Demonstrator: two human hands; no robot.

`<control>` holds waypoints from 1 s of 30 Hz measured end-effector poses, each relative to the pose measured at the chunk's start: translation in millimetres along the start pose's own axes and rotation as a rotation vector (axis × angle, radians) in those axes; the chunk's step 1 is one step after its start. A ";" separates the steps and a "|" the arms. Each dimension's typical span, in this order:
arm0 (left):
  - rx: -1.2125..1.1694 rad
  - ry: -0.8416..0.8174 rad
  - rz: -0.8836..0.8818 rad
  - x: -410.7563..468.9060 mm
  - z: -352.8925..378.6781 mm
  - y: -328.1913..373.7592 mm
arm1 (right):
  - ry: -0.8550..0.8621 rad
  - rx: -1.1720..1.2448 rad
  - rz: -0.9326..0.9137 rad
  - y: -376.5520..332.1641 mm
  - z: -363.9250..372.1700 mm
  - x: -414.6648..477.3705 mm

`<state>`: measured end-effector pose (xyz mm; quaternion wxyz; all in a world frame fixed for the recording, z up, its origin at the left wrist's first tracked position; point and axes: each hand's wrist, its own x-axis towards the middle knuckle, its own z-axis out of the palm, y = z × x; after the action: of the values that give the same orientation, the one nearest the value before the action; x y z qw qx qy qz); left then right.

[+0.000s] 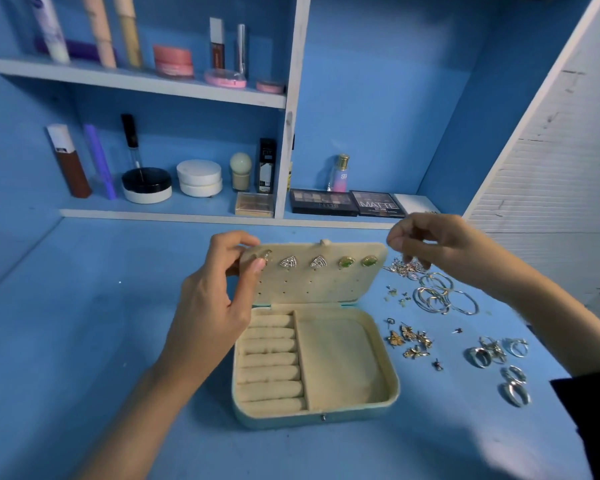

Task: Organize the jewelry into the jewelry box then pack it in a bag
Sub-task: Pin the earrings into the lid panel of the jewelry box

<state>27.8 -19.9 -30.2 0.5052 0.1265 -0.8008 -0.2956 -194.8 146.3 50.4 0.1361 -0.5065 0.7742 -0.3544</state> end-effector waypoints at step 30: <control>0.056 -0.073 0.246 -32.9 -16.3 0.7 | -0.806 0.053 -0.122 -94.9 66.9 50.0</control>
<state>57.4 -8.4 -48.9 0.5046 0.0309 -0.8360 -0.2133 -114.0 52.5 75.4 0.4204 -0.6460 0.6181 -0.1545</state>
